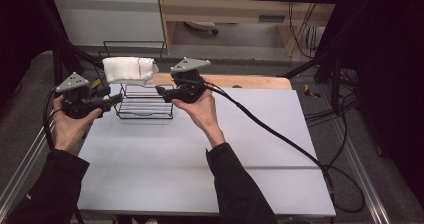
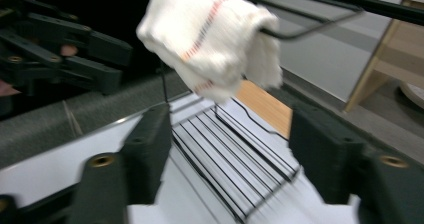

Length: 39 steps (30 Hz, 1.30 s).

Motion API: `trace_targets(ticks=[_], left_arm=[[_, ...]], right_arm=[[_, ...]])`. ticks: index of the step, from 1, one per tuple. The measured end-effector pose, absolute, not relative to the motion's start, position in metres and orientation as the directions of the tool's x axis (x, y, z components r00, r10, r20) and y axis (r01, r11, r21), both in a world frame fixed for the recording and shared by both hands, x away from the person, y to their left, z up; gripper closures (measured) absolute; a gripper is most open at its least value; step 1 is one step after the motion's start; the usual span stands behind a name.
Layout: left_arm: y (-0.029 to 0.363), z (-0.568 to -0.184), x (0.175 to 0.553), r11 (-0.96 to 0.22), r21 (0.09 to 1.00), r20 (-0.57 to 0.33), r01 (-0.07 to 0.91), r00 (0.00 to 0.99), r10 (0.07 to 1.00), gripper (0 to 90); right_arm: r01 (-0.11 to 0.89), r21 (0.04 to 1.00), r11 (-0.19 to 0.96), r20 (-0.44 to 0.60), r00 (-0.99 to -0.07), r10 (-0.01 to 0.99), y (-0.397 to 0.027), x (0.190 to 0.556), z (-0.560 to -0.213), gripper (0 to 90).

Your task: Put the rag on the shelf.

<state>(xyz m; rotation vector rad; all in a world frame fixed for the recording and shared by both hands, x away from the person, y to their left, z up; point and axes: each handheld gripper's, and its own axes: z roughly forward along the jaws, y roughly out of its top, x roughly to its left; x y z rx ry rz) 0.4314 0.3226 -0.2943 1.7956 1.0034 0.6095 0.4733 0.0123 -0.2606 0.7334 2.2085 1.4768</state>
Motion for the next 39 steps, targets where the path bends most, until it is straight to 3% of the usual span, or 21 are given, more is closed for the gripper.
trace_targets(ticks=[9,16,27,39], left_arm=[[0.308,-0.329,0.420,-0.250,0.875,-0.036,0.414,0.572,0.820,22.8],[0.296,-0.356,0.413,-0.266,0.852,-0.053,0.451,0.580,0.813,8.3],[0.285,-0.388,0.401,-0.266,0.838,-0.094,0.477,0.606,0.790,5.3],[0.283,-0.417,0.385,-0.306,0.827,-0.072,0.472,0.629,0.774,5.8]], right_arm=[[0.281,0.909,0.308,0.022,-0.771,0.637,-0.036,0.466,-0.284,12.0],[0.336,0.902,0.272,0.079,-0.747,0.660,-0.079,0.458,-0.303,5.3],[0.397,0.885,0.245,0.123,-0.705,0.698,-0.146,0.439,-0.343,0.6],[0.471,0.847,0.246,0.175,-0.685,0.707,-0.203,0.413,-0.395,0.5]])
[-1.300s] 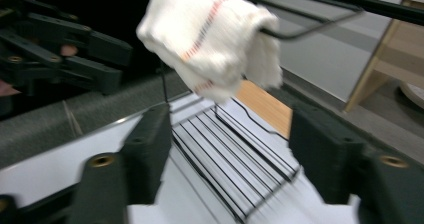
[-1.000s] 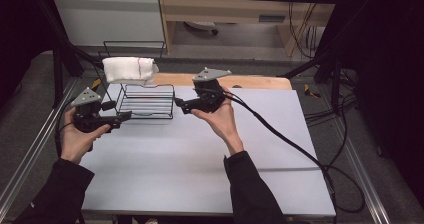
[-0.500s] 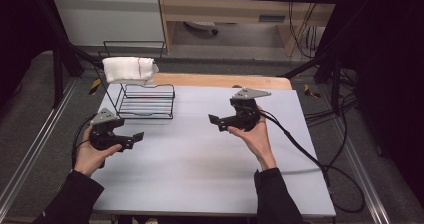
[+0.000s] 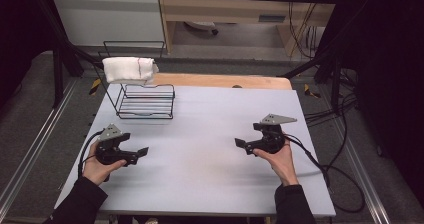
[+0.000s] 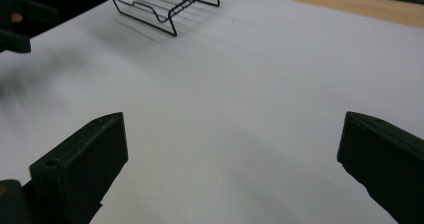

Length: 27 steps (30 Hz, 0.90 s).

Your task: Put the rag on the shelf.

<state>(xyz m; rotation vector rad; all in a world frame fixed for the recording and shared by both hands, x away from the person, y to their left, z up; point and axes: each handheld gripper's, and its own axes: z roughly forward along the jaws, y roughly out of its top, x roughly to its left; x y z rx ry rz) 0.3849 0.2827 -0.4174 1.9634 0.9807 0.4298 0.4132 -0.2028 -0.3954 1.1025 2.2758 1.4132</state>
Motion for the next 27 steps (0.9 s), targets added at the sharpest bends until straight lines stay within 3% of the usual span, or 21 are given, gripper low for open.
trace_targets(ticks=[11,27], left_arm=[[0.288,-0.426,0.372,-0.331,0.827,-0.048,0.455,0.642,0.765,5.8],[0.289,-0.434,0.369,-0.357,0.819,-0.030,0.448,0.656,0.754,5.8]], right_arm=[[0.510,0.819,0.262,0.198,-0.681,0.705,-0.235,0.393,-0.427,0.5],[0.539,0.812,0.223,0.232,-0.650,0.724,-0.261,0.366,-0.444,0.5]])
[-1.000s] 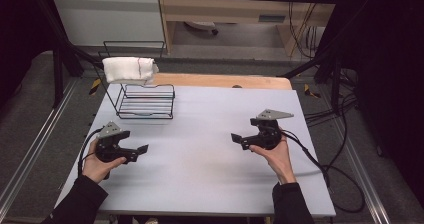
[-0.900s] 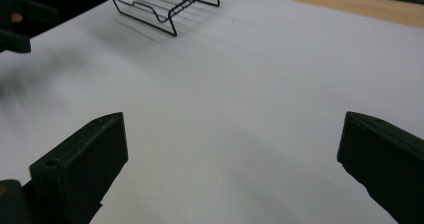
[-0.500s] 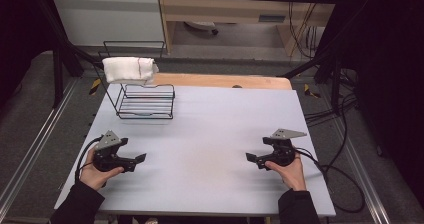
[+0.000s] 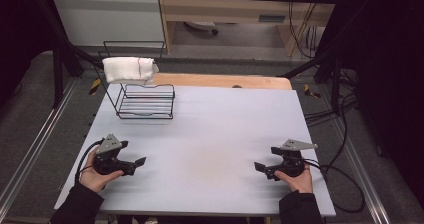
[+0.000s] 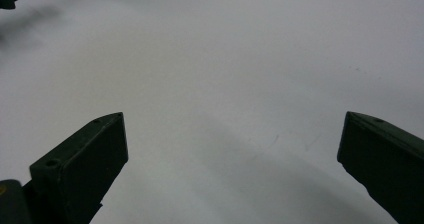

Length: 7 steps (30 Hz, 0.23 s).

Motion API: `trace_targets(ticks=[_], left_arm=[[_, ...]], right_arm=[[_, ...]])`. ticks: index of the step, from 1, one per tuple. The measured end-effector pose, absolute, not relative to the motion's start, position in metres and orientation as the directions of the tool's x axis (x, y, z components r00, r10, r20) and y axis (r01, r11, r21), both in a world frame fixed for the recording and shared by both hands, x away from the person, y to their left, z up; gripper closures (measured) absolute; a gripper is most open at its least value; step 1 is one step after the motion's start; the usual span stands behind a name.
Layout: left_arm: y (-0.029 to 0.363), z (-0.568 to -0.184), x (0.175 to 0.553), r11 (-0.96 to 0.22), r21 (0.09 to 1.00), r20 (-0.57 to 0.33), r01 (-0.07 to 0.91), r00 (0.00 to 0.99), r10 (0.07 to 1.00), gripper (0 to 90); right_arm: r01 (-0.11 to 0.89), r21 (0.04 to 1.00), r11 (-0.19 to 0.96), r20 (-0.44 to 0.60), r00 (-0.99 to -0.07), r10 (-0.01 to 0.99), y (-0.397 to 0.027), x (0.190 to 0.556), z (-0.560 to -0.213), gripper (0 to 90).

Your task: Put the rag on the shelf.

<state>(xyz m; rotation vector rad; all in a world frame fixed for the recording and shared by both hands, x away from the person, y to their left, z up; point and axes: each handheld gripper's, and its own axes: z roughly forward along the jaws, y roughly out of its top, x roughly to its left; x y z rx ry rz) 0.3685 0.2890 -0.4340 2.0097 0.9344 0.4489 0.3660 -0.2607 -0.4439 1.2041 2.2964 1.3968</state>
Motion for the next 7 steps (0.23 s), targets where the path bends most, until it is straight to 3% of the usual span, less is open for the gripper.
trace_targets(ticks=[7], left_arm=[[0.2911,-0.4333,0.3665,-0.350,0.824,-0.031,0.446,0.653,0.757,5.8]], right_arm=[[0.541,0.812,0.219,0.238,-0.649,0.723,-0.2594,0.3655,-0.4446,0.6]])
